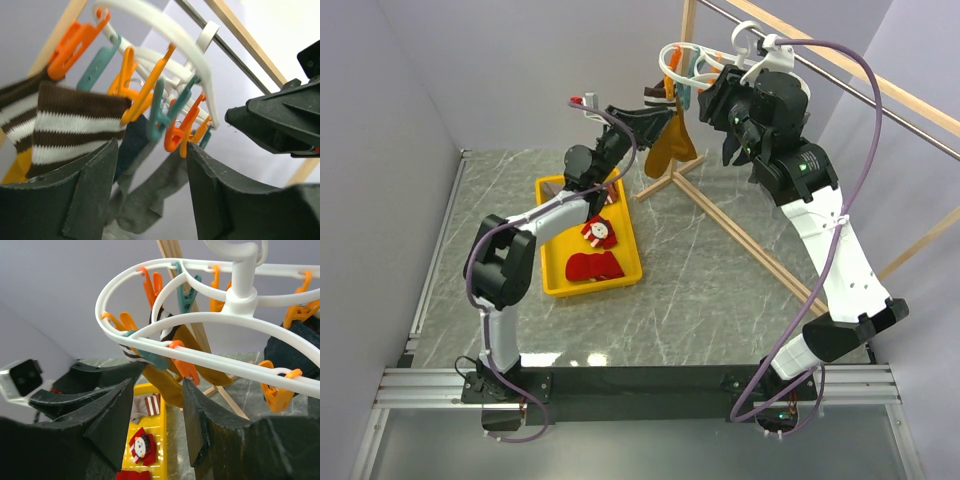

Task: Clip the socks to the hanger
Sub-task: Open the clamp at the hanger.

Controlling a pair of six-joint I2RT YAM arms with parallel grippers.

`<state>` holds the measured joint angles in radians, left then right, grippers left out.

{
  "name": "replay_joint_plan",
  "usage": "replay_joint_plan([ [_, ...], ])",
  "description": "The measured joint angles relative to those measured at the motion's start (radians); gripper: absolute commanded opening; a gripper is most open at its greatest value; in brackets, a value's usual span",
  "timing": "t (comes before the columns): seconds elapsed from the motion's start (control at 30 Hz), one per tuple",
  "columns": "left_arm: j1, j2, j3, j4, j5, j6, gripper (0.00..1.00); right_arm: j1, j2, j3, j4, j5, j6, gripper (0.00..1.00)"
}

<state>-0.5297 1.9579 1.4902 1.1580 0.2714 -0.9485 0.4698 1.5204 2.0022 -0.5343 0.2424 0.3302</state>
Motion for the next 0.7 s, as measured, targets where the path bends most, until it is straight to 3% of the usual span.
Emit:
replay_joint_plan([
  [0.23,0.0,0.063,0.024,0.082,0.042,-0.143,0.77,-0.01,-0.003,-0.001,0.003,-0.005,-0.005,0.51],
  [0.7,0.0,0.175,0.181,0.129,0.078,-0.253,0.77,-0.019,-0.011,-0.014,0.014,-0.026,-0.006,0.51],
])
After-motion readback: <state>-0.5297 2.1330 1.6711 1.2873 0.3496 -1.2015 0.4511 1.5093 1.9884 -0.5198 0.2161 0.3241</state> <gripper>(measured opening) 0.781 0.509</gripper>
